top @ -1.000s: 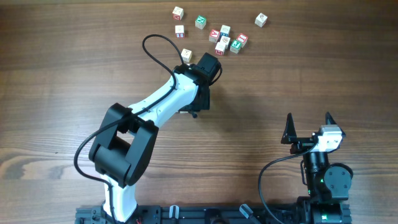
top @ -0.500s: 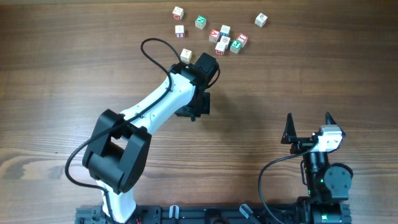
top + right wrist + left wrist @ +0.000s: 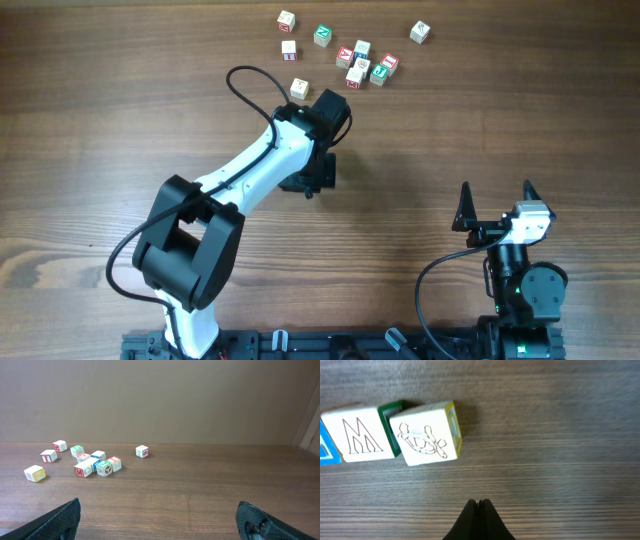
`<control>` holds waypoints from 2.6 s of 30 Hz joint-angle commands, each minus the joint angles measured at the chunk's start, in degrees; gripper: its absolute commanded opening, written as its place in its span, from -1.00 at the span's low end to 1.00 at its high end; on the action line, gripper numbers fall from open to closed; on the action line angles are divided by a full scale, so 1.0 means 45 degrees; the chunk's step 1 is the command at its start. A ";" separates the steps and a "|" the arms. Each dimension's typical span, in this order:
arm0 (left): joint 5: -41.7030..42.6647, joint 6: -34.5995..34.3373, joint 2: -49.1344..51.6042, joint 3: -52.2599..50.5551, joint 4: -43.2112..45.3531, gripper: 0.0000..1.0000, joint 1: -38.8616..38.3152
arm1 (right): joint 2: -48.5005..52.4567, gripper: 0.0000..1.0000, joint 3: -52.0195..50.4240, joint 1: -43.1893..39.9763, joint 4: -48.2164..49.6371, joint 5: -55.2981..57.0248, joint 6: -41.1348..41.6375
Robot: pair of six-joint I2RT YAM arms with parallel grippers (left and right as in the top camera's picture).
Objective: Form a horizontal line
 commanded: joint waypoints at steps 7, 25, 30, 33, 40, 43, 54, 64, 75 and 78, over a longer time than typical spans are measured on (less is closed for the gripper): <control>-0.0476 0.0199 -0.0228 -0.0306 0.0272 -0.92 -0.0034 | -0.0058 1.00 -0.0015 -0.0029 0.0034 -0.0131 -0.0146; -0.1491 0.0209 -0.0223 -0.0651 0.0316 -0.92 -0.0034 | -0.0058 1.00 -0.0015 -0.0029 0.0034 -0.0131 -0.0151; -0.1545 0.0209 -0.0228 -0.0651 0.0325 -0.92 -0.0034 | -0.0058 0.99 -0.0015 -0.0029 0.0034 -0.0131 -0.0146; -0.1593 0.0529 -0.0228 -0.0651 0.0364 -0.92 -0.0034 | -0.0058 0.99 -0.0015 -0.0029 0.0034 -0.0131 -0.0146; -0.1579 0.0593 -0.0223 -0.0763 0.0398 -0.92 -0.0034 | -0.0058 0.99 -0.0015 -0.0029 0.0034 -0.0131 -0.0151; -0.1579 0.0593 -0.0223 -0.0903 0.0408 -0.92 -0.0034 | -0.0058 0.99 -0.0015 -0.0029 0.0034 -0.0131 -0.0146; -0.1977 0.0865 -0.0223 -0.0903 0.0787 -0.92 -0.0024 | -0.0058 0.99 -0.0015 -0.0029 0.0034 -0.0131 -0.0146; -0.2312 0.0865 -0.0223 -0.0903 0.0942 -0.92 -0.0024 | -0.0058 0.99 -0.0015 -0.0029 0.0034 -0.0131 -0.0151; -0.1967 0.0821 -0.0223 -0.1457 0.1719 -0.92 0.0039 | -0.0058 0.99 -0.0015 -0.0029 0.0034 -0.0131 -0.0146; -0.2671 0.0816 -0.0223 -0.1457 0.1710 -0.92 0.0063 | -0.0058 0.99 -0.0015 -0.0029 0.0034 -0.0131 -0.0151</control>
